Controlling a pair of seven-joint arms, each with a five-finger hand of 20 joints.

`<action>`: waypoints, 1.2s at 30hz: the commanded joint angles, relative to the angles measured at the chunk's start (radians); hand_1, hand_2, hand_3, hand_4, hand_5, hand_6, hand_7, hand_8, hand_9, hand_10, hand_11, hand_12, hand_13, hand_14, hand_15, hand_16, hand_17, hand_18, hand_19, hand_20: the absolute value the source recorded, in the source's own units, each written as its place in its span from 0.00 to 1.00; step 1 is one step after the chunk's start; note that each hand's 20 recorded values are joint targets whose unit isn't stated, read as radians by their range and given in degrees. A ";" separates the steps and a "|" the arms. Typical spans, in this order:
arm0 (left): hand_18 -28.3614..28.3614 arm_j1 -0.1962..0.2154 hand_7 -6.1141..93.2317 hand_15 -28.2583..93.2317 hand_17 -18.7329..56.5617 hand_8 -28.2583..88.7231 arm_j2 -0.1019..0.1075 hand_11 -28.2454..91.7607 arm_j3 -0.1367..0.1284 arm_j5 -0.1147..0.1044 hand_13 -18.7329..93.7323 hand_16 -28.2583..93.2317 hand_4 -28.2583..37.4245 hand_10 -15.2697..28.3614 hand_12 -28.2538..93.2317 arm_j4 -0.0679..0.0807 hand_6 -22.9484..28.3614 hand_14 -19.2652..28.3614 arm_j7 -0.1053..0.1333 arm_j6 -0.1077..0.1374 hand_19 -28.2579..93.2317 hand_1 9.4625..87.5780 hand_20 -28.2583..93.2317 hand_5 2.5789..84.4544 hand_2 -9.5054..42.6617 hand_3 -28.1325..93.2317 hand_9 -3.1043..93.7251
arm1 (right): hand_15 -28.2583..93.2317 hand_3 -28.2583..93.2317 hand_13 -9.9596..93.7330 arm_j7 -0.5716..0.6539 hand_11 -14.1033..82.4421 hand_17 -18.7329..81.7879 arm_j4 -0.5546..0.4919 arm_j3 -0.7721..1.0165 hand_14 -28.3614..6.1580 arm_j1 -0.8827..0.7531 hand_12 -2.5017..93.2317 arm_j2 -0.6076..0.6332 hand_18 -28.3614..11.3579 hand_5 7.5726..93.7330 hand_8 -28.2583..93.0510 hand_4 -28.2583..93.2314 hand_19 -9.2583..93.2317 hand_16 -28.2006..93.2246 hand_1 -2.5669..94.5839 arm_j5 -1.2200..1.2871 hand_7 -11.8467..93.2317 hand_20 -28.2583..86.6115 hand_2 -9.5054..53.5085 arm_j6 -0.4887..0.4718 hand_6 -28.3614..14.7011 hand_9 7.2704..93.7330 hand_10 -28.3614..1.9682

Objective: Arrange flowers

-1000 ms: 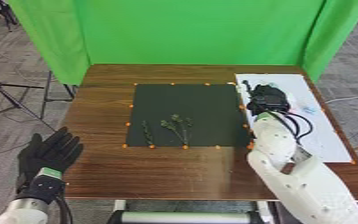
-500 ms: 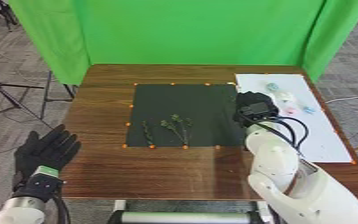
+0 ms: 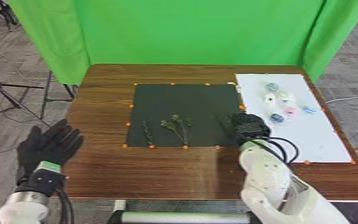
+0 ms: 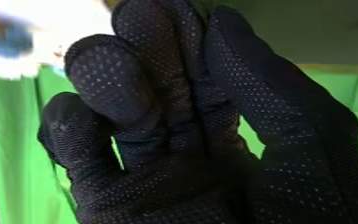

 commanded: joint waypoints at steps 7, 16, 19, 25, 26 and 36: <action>0.79 -0.048 0.35 0.72 0.22 0.13 0.000 0.56 0.029 0.008 0.45 0.17 0.00 0.71 0.35 0.005 0.60 0.75 -0.015 -0.015 0.60 0.26 0.35 0.54 0.46 0.82 0.46 | 0.71 0.81 0.85 -0.007 0.48 0.67 0.025 -0.024 0.52 -0.027 0.31 -0.081 0.08 0.77 0.42 0.05 1.00 0.50 0.54 0.008 0.47 0.65 0.06 -0.032 0.59 0.85 0.38; 0.79 -0.051 0.35 0.72 0.22 0.13 -0.003 0.56 0.034 0.006 0.45 0.17 0.00 0.71 0.35 0.008 0.60 0.75 -0.016 -0.009 0.60 0.26 0.35 0.54 0.46 0.82 0.47 | 0.71 0.81 0.84 -0.020 0.46 0.67 0.010 -0.023 0.51 -0.032 0.30 -0.100 0.08 0.77 0.38 0.07 1.00 0.50 0.45 0.045 0.40 0.65 0.06 -0.071 0.54 0.84 0.36; 0.79 -0.051 0.35 0.72 0.22 0.13 -0.003 0.56 0.036 0.005 0.45 0.17 0.00 0.71 0.35 0.009 0.61 0.75 -0.014 -0.005 0.60 0.26 0.35 0.54 0.46 0.82 0.47 | 0.71 0.81 0.83 -0.024 0.44 0.66 0.008 -0.018 0.49 -0.034 0.29 -0.106 0.08 0.77 0.20 0.08 1.00 0.50 0.38 0.051 0.36 0.66 0.06 -0.078 0.51 0.83 0.33; 0.79 -0.048 0.35 0.72 0.22 0.13 -0.004 0.56 0.036 0.002 0.45 0.17 0.00 0.71 0.35 0.007 0.61 0.75 -0.012 -0.002 0.60 0.26 0.35 0.54 0.45 0.82 0.47 | 0.71 0.78 0.82 -0.031 0.43 0.66 -0.006 -0.007 0.48 -0.031 0.29 -0.102 0.07 0.77 0.18 0.08 1.00 0.49 0.32 0.058 0.33 0.66 0.04 -0.098 0.49 0.82 0.31; 0.79 -0.046 0.35 0.72 0.22 0.13 -0.003 0.56 0.035 0.001 0.45 0.17 0.00 0.71 0.35 0.006 0.61 0.75 -0.010 -0.002 0.60 0.26 0.35 0.54 0.45 0.82 0.47 | 0.71 0.78 0.82 -0.029 0.43 0.65 -0.009 -0.007 0.48 -0.032 0.29 -0.100 0.07 0.77 0.18 0.08 1.00 0.49 0.32 0.060 0.33 0.66 0.04 -0.099 0.49 0.82 0.31; 0.79 -0.056 0.35 0.72 0.22 0.13 -0.004 0.55 0.041 0.012 0.45 0.17 0.00 0.71 0.35 0.014 0.60 0.75 -0.015 -0.023 0.60 0.26 0.35 0.54 0.45 0.82 0.47 | 0.67 0.77 0.82 0.048 0.40 0.65 -0.082 0.126 0.46 -0.076 0.27 -0.036 0.07 0.77 0.19 0.08 1.00 0.47 0.30 0.064 0.30 0.64 0.04 -0.022 0.47 0.82 0.27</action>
